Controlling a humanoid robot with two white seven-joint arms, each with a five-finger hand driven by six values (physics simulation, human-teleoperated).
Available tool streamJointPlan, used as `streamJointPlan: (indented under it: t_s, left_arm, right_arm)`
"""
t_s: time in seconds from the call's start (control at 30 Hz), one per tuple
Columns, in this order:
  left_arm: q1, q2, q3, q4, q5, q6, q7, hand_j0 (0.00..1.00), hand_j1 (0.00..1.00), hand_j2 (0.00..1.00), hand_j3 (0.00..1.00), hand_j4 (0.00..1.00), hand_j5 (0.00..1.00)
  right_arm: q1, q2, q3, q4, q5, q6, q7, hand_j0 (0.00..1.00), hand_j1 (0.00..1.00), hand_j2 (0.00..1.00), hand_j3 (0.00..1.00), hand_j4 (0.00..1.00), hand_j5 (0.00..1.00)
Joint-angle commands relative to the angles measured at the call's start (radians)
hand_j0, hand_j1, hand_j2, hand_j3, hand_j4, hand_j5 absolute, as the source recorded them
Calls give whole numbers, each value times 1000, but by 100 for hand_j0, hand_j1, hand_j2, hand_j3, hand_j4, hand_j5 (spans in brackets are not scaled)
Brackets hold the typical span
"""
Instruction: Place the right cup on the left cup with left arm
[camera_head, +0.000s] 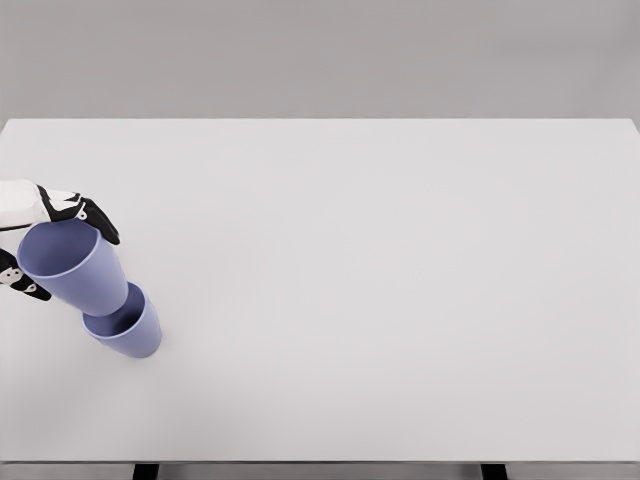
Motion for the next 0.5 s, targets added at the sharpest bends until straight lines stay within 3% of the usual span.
streamJointPlan:
  t_s: [0.0, 0.47]
  left_arm:
    - [0, 2, 2, 0, 7, 2, 1, 53, 53, 53, 53, 53, 53]
    - [3, -23, 2, 3, -13, 2, 1, 55, 55, 55, 55, 55, 55]
  right_arm:
    - [0, 0, 0, 0, 0, 0, 0, 100, 100, 100, 100, 100, 100]
    - [0, 0, 0, 0, 0, 0, 0, 100, 100, 100, 100, 100, 100]
